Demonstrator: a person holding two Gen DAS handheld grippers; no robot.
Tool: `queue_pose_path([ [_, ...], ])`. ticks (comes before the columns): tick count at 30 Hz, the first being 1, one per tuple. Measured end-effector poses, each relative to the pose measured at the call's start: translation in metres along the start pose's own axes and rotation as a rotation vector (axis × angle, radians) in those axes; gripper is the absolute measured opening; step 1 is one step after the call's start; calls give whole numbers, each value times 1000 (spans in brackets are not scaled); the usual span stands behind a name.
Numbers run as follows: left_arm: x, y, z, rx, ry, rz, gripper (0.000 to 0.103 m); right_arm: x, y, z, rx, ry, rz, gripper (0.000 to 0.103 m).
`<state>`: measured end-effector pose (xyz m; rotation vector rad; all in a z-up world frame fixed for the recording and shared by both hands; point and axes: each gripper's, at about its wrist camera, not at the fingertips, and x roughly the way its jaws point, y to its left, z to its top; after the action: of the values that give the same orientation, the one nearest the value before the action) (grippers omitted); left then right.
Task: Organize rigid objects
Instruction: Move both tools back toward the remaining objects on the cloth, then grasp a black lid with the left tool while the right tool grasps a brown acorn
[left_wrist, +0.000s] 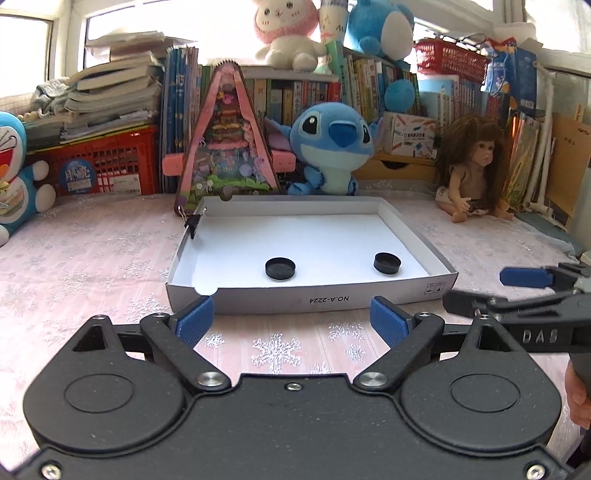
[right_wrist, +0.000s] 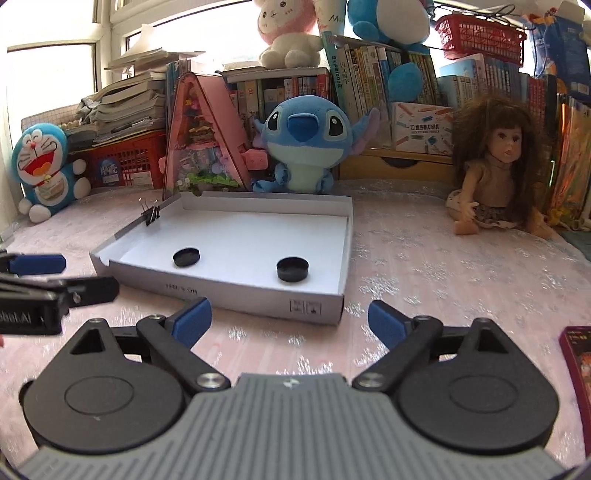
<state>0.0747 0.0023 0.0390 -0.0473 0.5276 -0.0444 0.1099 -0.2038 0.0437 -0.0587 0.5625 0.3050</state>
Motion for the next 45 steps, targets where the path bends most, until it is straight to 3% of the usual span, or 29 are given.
queue_pose_path([
  [10, -29, 9, -38, 25, -22, -19, 92, -30, 1, -37, -24, -38, -29, 96],
  [18, -43, 17, -66, 35, -38, 27, 90, -45, 8, -54, -81, -46, 3, 96],
  [28, -64, 21, -87, 50, -32, 4, 87, -55, 5, -71, -66, -14, 12, 96],
  [45, -61, 20, -101, 19, 40, 6, 65, -52, 5, -84, -53, 44, 7, 96],
])
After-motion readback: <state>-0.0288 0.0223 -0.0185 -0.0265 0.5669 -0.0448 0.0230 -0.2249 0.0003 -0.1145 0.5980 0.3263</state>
